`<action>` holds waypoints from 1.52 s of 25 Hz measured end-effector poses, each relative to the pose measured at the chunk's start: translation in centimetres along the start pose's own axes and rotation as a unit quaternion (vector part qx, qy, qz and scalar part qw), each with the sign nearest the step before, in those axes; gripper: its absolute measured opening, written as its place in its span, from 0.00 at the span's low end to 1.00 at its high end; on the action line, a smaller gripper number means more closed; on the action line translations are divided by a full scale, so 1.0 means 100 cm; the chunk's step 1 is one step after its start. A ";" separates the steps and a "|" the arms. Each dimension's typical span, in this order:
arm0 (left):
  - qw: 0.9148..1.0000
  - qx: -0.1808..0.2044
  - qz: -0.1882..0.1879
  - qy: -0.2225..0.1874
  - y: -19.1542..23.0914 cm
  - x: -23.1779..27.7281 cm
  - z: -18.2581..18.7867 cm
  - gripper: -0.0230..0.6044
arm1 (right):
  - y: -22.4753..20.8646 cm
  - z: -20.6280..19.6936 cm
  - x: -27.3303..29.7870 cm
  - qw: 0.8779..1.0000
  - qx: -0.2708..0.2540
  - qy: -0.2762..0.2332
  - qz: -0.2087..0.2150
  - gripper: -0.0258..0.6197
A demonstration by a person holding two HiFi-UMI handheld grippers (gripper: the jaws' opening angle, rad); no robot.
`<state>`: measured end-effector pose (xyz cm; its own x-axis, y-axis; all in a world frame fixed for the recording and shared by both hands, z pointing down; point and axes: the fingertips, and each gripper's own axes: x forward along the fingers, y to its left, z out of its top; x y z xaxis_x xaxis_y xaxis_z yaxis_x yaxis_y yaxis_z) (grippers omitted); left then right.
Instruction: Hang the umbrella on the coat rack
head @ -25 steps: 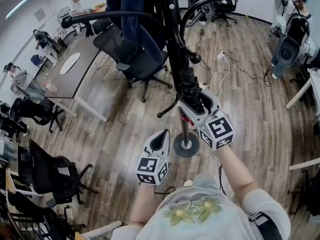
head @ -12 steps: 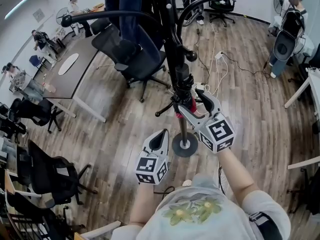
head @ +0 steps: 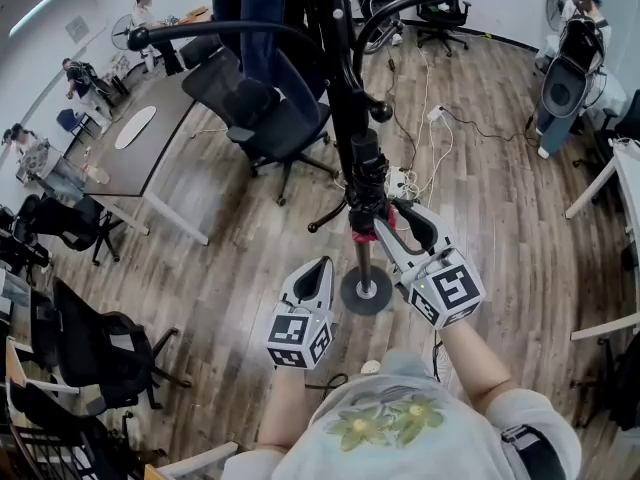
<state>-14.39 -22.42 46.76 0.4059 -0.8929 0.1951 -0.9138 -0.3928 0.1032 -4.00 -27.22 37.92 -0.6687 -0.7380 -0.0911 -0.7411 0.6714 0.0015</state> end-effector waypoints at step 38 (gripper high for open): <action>0.999 -0.001 -0.030 -0.032 -0.045 -0.022 0.008 0.04 | 0.048 -0.029 -0.068 0.999 0.029 0.036 0.017 0.04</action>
<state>-11.16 -18.83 45.10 0.4587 -0.8797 0.1257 -0.8874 -0.4462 0.1157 -3.19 -19.14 41.47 -0.6975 -0.7163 -0.0210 -0.7146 0.6974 -0.0545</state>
